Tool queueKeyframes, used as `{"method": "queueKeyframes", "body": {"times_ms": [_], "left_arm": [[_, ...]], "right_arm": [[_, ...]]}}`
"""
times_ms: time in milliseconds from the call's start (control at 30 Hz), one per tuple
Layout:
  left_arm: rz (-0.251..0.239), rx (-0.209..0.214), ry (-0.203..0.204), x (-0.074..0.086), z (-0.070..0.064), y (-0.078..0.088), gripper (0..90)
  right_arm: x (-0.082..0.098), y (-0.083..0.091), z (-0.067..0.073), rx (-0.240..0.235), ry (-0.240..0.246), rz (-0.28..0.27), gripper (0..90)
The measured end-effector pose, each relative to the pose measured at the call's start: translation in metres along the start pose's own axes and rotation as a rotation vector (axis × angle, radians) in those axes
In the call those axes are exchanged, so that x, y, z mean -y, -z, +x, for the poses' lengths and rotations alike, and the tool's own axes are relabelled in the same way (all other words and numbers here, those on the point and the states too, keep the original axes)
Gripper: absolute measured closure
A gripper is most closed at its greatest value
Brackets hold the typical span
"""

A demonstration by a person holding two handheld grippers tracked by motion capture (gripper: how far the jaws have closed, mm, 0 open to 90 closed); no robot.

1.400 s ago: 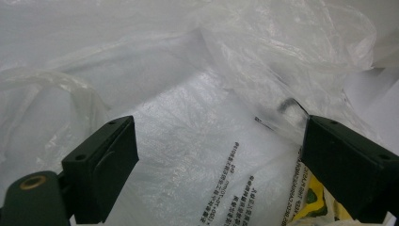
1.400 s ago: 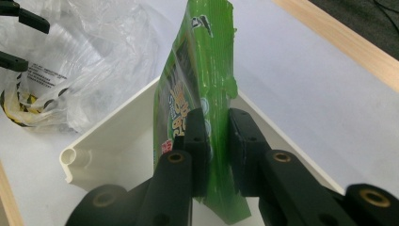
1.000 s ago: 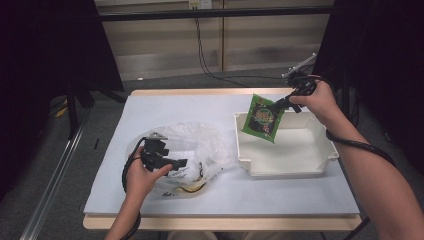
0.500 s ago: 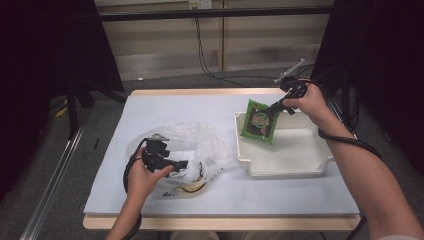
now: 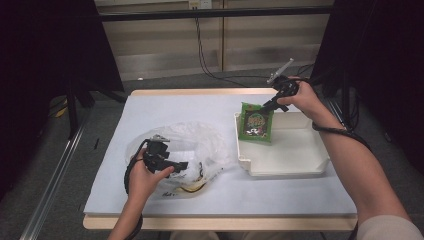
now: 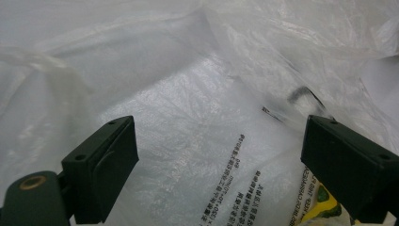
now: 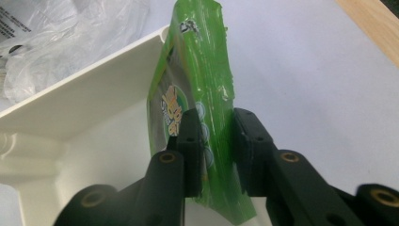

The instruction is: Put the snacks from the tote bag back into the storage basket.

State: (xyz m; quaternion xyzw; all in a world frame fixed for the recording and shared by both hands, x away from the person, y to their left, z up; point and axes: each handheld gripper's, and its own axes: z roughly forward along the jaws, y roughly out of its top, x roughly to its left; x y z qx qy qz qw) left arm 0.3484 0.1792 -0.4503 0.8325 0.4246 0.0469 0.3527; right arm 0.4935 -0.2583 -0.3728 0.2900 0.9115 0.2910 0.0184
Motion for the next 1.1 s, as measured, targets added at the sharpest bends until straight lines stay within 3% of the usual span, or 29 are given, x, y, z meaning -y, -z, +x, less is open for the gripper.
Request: {"method": "queueKeyframes", "body": {"times_ms": [100, 200, 300, 400, 467, 833, 1100], "left_arm": [[-0.001, -0.01, -0.008, 0.0, 0.0, 0.001, 11.1], [-0.005, 0.002, 0.004, 0.0, 0.0, 0.0, 11.1], [-0.009, 0.001, 0.003, 0.0, 0.0, 0.0, 11.0], [-0.009, 0.004, 0.001, 0.0, 0.0, 0.001, 11.0], [-0.01, 0.006, -0.01, -0.001, -0.001, 0.003, 11.1], [-0.032, 0.013, -0.02, -0.003, -0.005, 0.009, 11.0], [-0.047, 0.024, -0.018, -0.004, -0.008, 0.01, 10.5]], "right_arm": [[0.0, 0.001, -0.002, 0.024, 0.0, -0.013, 60.8], [0.0, 0.005, -0.001, 0.061, -0.022, -0.036, 40.3], [0.0, 0.011, 0.001, 0.107, -0.012, -0.067, 25.2], [0.0, 0.015, 0.005, 0.112, -0.024, -0.071, 22.0], [0.001, 0.02, 0.013, 0.116, -0.046, -0.1, 15.2], [0.014, 0.029, 0.047, 0.117, -0.031, -0.161, 12.5], [0.024, 0.033, 0.07, 0.123, -0.049, -0.201, 10.7]]}}
